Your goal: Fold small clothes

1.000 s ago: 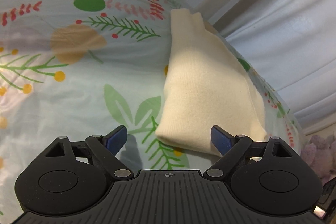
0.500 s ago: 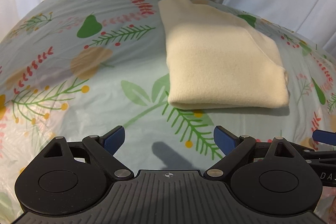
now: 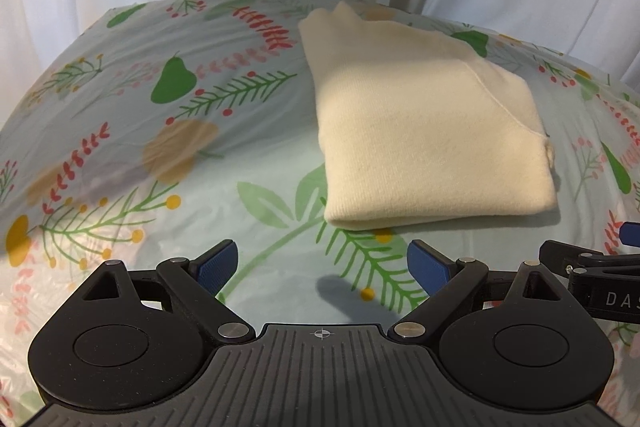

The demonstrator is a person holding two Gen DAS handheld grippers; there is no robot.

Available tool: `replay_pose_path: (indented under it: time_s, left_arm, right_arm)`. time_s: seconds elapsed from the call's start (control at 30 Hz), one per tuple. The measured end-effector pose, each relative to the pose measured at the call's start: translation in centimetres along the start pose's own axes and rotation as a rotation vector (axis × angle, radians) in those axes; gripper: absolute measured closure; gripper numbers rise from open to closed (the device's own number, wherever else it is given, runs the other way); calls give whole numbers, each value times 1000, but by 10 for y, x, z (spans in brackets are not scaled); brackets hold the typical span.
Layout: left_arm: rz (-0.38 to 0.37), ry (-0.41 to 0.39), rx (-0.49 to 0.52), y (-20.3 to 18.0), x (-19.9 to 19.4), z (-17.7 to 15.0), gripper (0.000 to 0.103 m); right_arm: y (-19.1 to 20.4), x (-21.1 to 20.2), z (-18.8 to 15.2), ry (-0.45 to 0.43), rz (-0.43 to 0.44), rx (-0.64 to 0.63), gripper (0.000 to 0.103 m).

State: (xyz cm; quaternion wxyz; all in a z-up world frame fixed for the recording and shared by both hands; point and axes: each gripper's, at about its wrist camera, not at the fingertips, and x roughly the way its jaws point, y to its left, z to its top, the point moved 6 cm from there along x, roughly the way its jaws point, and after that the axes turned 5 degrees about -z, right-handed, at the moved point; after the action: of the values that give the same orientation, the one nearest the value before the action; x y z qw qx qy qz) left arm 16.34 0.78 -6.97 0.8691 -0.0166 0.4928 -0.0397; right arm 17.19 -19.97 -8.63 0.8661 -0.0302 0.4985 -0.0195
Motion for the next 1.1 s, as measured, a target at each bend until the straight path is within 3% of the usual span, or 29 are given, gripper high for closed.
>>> replay_pose_path:
  time_s: [1.1]
  left_arm:
    - [-16,30,34,0,11,-3,8]
  right_arm:
    - [-2,5,-2,26,-32,37,4]
